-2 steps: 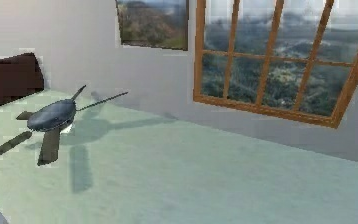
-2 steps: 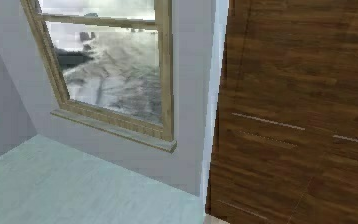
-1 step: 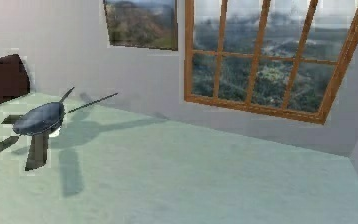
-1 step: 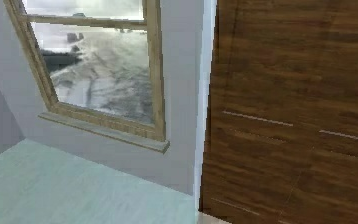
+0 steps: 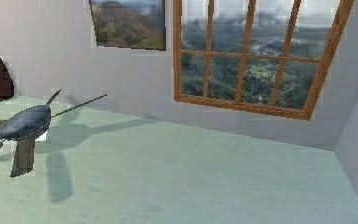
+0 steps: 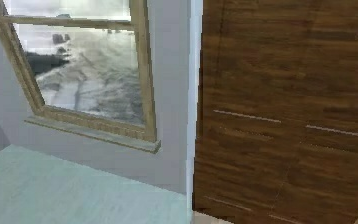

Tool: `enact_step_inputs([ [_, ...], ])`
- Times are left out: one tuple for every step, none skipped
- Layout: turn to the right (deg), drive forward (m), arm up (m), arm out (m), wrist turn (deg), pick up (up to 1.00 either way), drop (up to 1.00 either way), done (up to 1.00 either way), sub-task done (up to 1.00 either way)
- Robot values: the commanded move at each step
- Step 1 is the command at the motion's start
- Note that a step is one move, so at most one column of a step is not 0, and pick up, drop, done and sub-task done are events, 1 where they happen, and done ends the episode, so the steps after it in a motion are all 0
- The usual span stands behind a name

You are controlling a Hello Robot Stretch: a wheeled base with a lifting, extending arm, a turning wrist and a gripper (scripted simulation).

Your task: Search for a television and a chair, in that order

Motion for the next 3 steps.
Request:
enact_step_inputs([
  [0.0, 0.45, 0.00, 0.00, 0.0, 0.00, 0.00, 0.00, 0.00],
  [-3.0, 0.00, 0.00, 0.00, 0.0, 0.00, 0.00, 0.00, 0.00],
  [0.0, 0.05, 0.00, 0.00, 0.0, 0.00, 0.00, 0.00, 0.00],
])
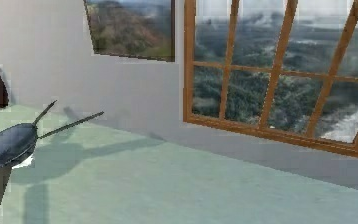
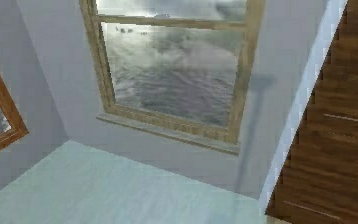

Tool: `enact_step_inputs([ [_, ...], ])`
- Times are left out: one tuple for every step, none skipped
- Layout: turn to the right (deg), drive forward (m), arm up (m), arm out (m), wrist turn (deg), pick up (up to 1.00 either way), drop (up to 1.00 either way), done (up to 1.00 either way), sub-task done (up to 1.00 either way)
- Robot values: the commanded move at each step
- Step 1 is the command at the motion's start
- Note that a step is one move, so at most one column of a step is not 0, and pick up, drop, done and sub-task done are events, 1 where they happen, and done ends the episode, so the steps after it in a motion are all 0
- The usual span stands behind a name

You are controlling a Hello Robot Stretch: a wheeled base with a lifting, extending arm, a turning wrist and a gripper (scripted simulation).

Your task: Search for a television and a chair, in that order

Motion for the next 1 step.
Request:
enact_step_inputs([
  [45.0, 0.00, 0.00, 0.00, 0.0, 0.00, 0.00, 0.00, 0.00],
])
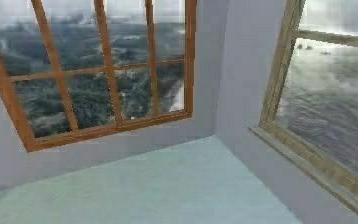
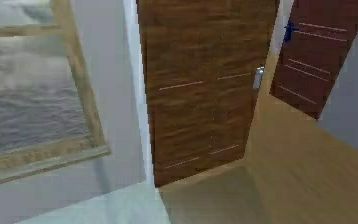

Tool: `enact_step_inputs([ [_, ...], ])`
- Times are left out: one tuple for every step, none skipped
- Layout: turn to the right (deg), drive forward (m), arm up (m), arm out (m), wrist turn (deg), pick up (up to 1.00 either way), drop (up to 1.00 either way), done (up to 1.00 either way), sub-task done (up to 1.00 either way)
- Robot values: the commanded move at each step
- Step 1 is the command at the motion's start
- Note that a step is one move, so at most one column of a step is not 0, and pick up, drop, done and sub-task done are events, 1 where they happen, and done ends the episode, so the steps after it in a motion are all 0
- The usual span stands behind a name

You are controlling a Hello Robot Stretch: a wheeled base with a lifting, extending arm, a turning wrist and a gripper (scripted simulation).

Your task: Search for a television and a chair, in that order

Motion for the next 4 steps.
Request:
enact_step_inputs([
  [45.0, 0.00, 0.00, 0.00, 0.0, 0.00, 0.00, 0.00, 0.00],
  [45.0, 0.00, 0.00, 0.00, 0.0, 0.00, 0.00, 0.00, 0.00],
  [21.0, 0.00, 0.00, 0.00, 0.0, 0.00, 0.00, 0.00, 0.00],
  [0.0, 0.20, 0.00, 0.00, 0.0, 0.00, 0.00, 0.00, 0.00],
])
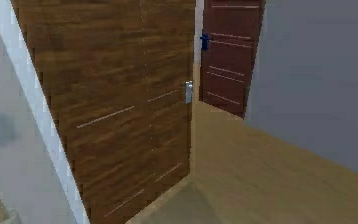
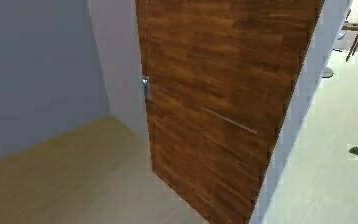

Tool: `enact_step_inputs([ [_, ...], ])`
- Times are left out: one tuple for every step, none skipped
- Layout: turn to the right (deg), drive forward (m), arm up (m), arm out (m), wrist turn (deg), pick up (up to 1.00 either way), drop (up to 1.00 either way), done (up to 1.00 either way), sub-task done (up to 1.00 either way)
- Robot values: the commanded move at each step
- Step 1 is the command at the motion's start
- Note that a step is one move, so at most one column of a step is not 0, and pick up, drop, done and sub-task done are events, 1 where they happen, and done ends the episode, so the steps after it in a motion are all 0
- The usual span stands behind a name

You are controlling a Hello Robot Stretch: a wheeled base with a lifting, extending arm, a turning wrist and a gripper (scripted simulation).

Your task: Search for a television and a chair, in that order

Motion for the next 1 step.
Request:
enact_step_inputs([
  [45.0, 0.00, 0.00, 0.00, 0.0, 0.00, 0.00, 0.00, 0.00],
])
